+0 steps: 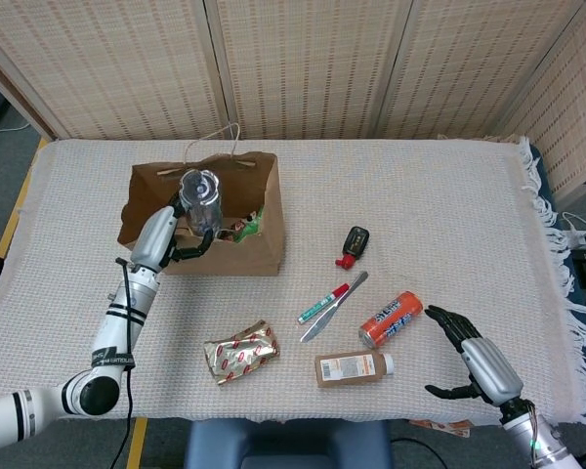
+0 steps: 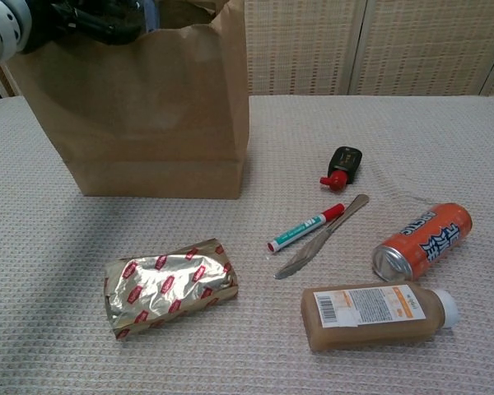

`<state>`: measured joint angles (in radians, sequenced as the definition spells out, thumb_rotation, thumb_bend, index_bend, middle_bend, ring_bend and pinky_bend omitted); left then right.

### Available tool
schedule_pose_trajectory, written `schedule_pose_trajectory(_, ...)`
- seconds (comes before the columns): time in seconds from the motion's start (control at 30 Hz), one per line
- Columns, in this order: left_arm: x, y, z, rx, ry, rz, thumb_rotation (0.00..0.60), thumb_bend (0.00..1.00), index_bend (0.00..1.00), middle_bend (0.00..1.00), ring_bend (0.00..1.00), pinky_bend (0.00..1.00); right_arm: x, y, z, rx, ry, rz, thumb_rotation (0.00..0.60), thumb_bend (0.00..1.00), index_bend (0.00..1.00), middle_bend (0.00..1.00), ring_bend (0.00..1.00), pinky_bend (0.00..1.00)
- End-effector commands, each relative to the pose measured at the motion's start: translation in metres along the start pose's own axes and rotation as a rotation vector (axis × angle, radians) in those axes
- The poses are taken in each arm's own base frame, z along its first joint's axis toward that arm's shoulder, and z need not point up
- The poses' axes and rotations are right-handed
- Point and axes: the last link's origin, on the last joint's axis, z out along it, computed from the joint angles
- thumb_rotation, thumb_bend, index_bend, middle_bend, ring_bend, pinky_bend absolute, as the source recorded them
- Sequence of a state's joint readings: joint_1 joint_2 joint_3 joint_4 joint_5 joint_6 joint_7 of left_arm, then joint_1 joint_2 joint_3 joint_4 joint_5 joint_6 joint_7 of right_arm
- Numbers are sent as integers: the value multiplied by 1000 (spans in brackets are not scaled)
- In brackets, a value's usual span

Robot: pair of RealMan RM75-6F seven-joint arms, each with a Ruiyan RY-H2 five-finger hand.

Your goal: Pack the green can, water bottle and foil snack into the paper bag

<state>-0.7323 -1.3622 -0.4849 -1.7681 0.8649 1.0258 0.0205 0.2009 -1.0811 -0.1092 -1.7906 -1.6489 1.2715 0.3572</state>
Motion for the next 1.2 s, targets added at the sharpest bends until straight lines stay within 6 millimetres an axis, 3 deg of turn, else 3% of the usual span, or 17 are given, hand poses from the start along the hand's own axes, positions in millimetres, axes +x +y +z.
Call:
schedule_pose_trajectory(0.03,1,3,0,-23,5,-3,600,402,0,0,0,133,0,0,0,-1,-1,0,600,0,0,0,0,0)
schedule_pose_trajectory(0.33,9,4,-4,-39,40,-38,600,406,2,0,0,132,0,0,-1,-2,2,-1,600,0,0,0,0,0)
schedule_pose_trajectory(0.4,17,5,-6,-49,99,-75,600,455,75,28,27,166,1,0,-1,-1,6,0,600,0,0,0,0,0)
schedule_pose_trajectory(0.53,37,-1,-14,-77,241,-94,600,552,389,267,241,380,1,0,-1,1,10,1,600,0,0,0,0,0)
schedule_pose_trajectory(0.73,75,-27,-32,-54,349,-73,600,594,548,551,490,593,1,1,-1,1,12,-3,600,0,0,0,0,0)
schedule_pose_trajectory(0.9,96,-59,-60,-20,355,11,600,597,557,575,501,598,0,1,-1,0,12,-8,600,0,0,0,0,0)
schedule_pose_trajectory(1.1,101,-102,-113,-116,251,333,600,597,539,557,491,591,0,1,-1,-5,12,-9,600,0,0,0,0,0)
schedule_pose_trajectory(1.17,96,-118,-133,-199,150,515,600,591,473,498,449,559,-1,1,-1,-8,10,-10,600,0,0,0,0,0)
schedule_pose_trajectory(1.2,93,-125,-142,-236,95,591,600,573,365,416,373,495,-1,1,-1,-9,9,-11,600,0,0,0,0,0)
